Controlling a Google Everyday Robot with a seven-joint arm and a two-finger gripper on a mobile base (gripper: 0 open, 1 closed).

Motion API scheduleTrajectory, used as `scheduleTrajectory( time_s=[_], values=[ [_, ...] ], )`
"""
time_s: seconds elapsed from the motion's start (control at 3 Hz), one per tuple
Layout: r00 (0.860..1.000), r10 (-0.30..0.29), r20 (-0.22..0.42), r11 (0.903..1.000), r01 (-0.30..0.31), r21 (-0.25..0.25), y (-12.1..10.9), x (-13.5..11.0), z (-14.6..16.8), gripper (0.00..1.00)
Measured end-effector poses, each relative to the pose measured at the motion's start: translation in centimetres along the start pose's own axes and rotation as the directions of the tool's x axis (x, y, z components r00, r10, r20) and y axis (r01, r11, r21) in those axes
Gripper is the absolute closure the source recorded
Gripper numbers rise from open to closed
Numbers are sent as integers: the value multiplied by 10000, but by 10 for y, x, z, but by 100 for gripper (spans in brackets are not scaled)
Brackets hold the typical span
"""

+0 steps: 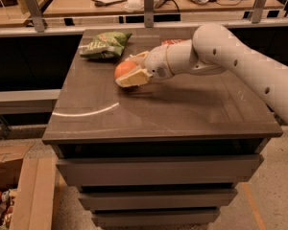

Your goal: Move orange near green jalapeno chip bag

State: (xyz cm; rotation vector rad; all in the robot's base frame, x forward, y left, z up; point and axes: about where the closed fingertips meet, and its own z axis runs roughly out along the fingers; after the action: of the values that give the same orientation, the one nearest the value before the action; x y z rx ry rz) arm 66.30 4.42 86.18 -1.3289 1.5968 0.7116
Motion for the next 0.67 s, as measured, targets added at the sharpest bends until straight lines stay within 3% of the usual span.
scheduleTrajectory(
  time_s=[0.33, 0.67],
  values=[
    [9992, -87, 385, 9998, 81, 155, -8, -11, 2, 86],
    [9951, -238, 964, 9976, 173, 674, -30, -32, 6, 100]
  ],
)
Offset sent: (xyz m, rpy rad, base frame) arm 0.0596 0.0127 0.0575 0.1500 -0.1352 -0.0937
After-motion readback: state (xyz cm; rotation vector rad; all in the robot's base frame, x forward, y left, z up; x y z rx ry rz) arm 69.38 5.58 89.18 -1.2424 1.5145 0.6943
